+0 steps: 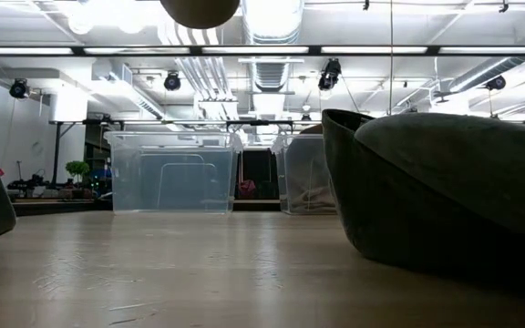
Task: Pick & Place hat
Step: Put the brown cap into the right transparent bin
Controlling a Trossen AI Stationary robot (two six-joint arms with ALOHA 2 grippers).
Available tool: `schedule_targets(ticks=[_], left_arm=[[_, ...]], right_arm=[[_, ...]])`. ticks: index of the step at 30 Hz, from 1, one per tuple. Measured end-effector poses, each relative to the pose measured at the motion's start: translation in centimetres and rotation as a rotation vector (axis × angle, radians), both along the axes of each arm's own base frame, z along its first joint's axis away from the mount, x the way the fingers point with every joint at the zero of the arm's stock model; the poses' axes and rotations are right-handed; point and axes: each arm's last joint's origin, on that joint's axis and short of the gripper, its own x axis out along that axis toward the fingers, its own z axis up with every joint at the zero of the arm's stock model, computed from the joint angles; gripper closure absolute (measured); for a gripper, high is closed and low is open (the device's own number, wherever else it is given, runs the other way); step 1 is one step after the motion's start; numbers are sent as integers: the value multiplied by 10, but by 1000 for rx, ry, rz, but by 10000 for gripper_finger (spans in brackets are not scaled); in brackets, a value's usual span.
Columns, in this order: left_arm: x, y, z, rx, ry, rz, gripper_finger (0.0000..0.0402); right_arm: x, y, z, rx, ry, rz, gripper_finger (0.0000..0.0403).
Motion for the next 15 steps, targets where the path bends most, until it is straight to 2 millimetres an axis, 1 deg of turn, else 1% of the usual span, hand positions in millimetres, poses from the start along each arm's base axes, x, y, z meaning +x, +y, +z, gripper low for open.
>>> schedule_targets(ticks=[4, 7, 10, 13, 15], left_arm=[[3, 2, -1, -2, -4, 4, 395], [5, 3, -1, 4, -9, -12, 395], [8, 3, -3, 6, -2, -9, 395], [10, 2, -4, -1, -4, -14, 395], [13, 1, -5, 2, -6, -36, 395]], right_arm=[[3, 1, -3, -8, -27, 21, 168], [6, 0, -8, 5, -66, 18, 168], [8, 0, -12, 1, -69, 4, 171], [7, -2, -11, -17, -73, -50, 190], [7, -2, -11, -18, -76, -60, 214]])
